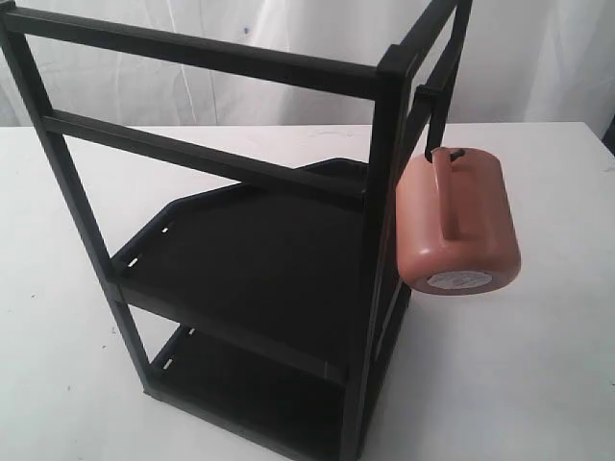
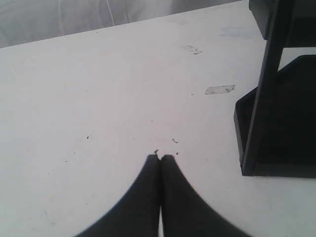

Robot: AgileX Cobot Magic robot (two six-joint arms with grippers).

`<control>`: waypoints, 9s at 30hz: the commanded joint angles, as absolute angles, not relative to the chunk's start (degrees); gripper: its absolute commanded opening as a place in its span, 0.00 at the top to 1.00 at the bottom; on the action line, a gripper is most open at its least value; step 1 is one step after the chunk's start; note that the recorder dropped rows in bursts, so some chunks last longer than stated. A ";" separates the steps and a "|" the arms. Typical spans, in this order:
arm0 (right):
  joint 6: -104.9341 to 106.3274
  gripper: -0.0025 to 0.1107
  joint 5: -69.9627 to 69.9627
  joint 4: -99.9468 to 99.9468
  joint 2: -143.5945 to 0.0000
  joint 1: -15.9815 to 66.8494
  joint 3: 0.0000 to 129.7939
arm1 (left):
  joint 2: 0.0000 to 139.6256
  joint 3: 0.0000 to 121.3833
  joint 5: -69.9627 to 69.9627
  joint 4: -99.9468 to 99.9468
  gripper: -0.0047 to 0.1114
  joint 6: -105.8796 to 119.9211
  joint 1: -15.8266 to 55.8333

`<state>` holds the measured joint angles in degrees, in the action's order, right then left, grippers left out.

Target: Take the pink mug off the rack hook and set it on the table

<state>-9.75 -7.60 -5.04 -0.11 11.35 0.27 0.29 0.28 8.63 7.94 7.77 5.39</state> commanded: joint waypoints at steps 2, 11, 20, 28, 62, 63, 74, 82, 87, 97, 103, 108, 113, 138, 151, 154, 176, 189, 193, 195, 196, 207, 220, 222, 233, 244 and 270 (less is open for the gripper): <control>-9.18 0.98 -6.62 -5.60 0.00 11.37 0.00 | 0.00 0.00 8.59 8.28 0.96 7.67 5.29; -16.23 0.98 5.35 -0.94 0.00 11.37 0.00 | 0.00 0.00 8.59 8.28 0.96 7.67 5.29; -24.28 0.98 1.19 -7.90 0.00 11.94 8.82 | 0.00 0.00 8.59 8.28 0.96 7.67 5.29; -3.05 0.98 -29.22 1.81 -8.37 14.94 29.47 | 0.00 0.00 8.59 8.28 0.96 7.67 5.29; 48.97 0.40 -39.11 41.33 -41.90 23.26 40.70 | 0.00 0.00 8.59 8.28 0.96 7.67 5.29; 50.41 0.40 -38.78 42.22 -42.51 23.49 40.70 | 0.00 0.00 8.59 8.28 0.96 7.67 5.29; 51.47 0.42 -34.18 42.81 -47.93 23.48 40.70 | 0.00 0.00 8.59 8.28 0.96 7.67 5.29; 52.81 0.45 -32.99 45.33 -49.84 23.48 40.70 | 0.00 0.00 8.59 8.28 0.96 7.67 5.29; 54.04 0.51 -32.95 46.79 -51.01 23.48 40.70 | 0.00 0.00 8.59 8.28 0.96 7.67 5.29; 54.16 0.70 -31.08 46.79 -52.38 23.48 40.70 | 0.00 0.00 8.59 8.28 0.96 7.67 5.29; 53.77 0.87 -28.93 47.07 -53.88 23.48 40.70 | 0.00 0.00 8.59 8.28 0.96 7.67 5.29; 53.77 0.94 -27.04 47.07 -54.13 23.48 40.70 | 0.00 0.00 8.59 8.28 0.96 7.67 5.29; 53.77 0.98 -26.46 47.07 -54.13 23.48 40.70 | 0.00 0.00 8.59 8.28 0.96 7.67 5.29; 53.39 0.98 -24.53 44.92 -48.13 23.48 40.70 | 0.00 0.00 8.59 8.28 0.96 7.67 5.29; 44.42 0.98 -28.35 33.80 -43.32 23.48 40.59 | 0.00 0.00 8.59 8.28 0.96 7.67 5.29; 44.42 0.98 -29.24 31.34 -41.73 23.48 39.54 | 0.00 0.00 8.59 8.28 0.96 7.67 5.29; 41.43 0.98 4.44 27.49 -37.25 23.48 9.60 | 0.00 0.00 8.59 8.28 0.96 7.67 5.29; 21.99 0.98 32.62 2.32 -56.89 23.48 2.79 | 0.00 0.00 8.59 8.28 0.96 7.67 5.29; 21.99 0.98 37.99 0.00 -64.55 23.48 2.79 | 0.00 0.00 8.59 8.28 0.96 7.67 5.29; 22.41 0.98 41.92 -1.02 -67.78 23.48 2.79 | 0.00 0.00 8.59 8.28 0.96 7.67 5.29; 22.85 0.98 43.17 -1.02 -69.13 23.48 2.79 | 0.00 0.00 8.59 8.28 0.96 7.67 5.29; 26.51 0.98 51.65 2.97 -81.98 23.48 2.89 | 0.00 0.00 8.59 8.28 0.96 7.67 5.29; 27.16 0.98 58.34 2.85 -93.69 23.35 5.38 | 0.00 0.00 8.59 8.28 0.96 7.67 5.29; 27.16 0.98 58.34 2.85 -94.70 23.35 6.28 | 0.00 0.00 8.59 8.28 0.96 7.67 5.29; 27.16 0.98 57.90 2.85 -101.65 23.35 8.69 | 0.00 0.00 8.59 8.28 0.96 7.67 5.29; 27.16 0.78 58.76 2.85 -103.86 23.35 8.69 | 0.00 0.00 8.59 8.28 0.96 7.67 5.29; 23.12 0.72 46.63 3.94 -94.84 23.35 8.47 | 0.00 0.00 8.59 8.28 0.96 7.67 5.29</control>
